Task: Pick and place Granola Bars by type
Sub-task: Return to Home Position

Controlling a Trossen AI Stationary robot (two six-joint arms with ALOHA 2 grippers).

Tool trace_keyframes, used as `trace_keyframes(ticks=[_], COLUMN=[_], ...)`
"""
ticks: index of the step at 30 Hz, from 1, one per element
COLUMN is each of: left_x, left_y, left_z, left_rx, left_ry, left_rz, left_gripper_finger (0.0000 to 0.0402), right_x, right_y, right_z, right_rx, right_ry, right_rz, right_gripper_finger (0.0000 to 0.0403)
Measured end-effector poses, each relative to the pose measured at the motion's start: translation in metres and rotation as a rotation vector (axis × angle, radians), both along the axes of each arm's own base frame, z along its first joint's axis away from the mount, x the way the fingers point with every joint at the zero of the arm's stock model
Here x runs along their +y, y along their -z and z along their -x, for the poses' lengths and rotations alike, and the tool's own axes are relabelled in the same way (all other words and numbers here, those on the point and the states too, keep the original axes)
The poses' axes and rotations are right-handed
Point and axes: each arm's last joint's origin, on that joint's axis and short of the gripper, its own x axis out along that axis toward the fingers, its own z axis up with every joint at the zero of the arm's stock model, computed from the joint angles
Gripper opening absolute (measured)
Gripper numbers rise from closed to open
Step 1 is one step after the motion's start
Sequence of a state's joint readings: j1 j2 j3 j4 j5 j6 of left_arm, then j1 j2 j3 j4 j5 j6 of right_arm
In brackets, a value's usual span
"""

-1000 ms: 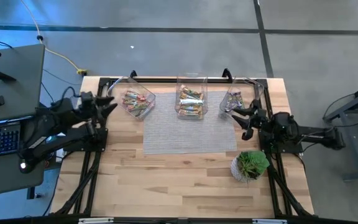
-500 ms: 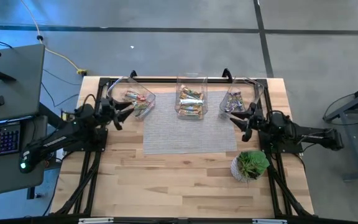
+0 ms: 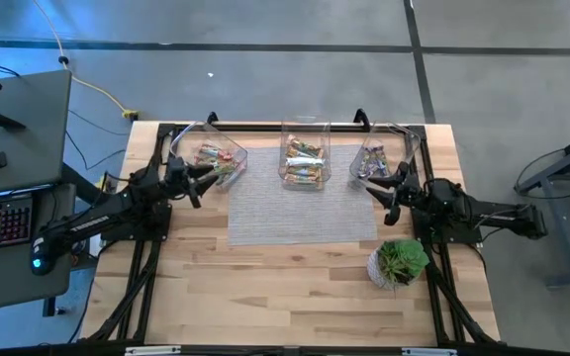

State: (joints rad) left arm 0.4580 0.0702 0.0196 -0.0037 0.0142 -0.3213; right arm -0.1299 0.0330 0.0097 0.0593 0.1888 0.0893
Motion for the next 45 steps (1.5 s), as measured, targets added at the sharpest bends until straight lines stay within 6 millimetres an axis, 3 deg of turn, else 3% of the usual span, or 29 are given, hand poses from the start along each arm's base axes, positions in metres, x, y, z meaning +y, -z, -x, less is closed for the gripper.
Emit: trace_keyframes(ticks=[45], left_x=[0.001], left_y=[0.0014], left_z=[-0.0005], left_rx=[0.028], left_ry=[-0.023], left_rz=[-0.028], left_gripper_finger=[0.0205], right_x=[0.0], right_y=[-0.0003], right_z=[0.0], right_rx=[-0.003], right_ry=[-0.001], right_rz=[0.001], right_gripper_finger=[0.0129])
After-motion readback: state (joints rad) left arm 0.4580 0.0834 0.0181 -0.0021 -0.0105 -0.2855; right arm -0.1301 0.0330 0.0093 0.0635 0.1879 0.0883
